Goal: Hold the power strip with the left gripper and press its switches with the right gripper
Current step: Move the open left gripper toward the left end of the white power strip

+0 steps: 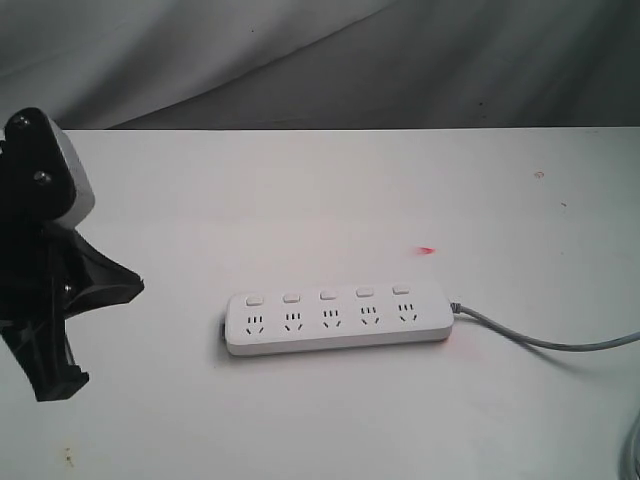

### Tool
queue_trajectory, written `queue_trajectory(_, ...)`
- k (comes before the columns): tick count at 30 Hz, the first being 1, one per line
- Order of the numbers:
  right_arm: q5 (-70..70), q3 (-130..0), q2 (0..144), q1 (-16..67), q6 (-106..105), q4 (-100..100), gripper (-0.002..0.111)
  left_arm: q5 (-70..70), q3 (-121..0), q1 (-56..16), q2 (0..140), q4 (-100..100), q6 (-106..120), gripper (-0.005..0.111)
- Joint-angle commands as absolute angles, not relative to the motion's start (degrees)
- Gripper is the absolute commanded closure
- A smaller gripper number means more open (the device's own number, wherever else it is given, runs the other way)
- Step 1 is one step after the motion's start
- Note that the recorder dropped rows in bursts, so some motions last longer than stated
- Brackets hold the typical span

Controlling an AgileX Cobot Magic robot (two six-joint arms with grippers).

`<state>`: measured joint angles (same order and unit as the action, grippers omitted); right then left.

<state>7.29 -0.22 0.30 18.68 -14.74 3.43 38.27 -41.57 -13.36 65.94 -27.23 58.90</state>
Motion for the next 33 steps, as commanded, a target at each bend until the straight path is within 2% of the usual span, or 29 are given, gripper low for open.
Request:
queue_trajectory(1, 7.27, 0.00, 0.00, 18.86, -14.52, 3.42, 0.108, 36.03, -42.01, -13.30, 67.25, -28.24, 60.43, 0.107)
queue_trajectory(6, 7.27, 0.00, 0.00, 18.86, -14.52, 3.42, 0.108, 35.35, -42.01, -13.30, 67.25, -28.24, 60.43, 0.098)
queue_trajectory(13, 7.27, 0.00, 0.00, 18.86, -14.52, 3.42, 0.108, 35.35, -42.01, -13.30, 67.25, -28.24, 60.43, 0.055)
queue_trajectory(18, 7.27, 0.00, 0.00, 18.86, -14.52, 3.42, 0.108, 35.45, -42.01, -13.30, 67.25, -28.24, 60.43, 0.042)
queue_trajectory(22, 7.27, 0.00, 0.00, 18.86, -14.52, 3.42, 0.108, 35.45, -42.01, -13.30, 67.25, -29.24, 60.56, 0.037)
queue_trajectory(33, 7.27, 0.00, 0.00, 18.86, -14.52, 3.42, 0.108, 36.07, -42.01, -13.30, 70.89, -46.25, 80.25, 0.037)
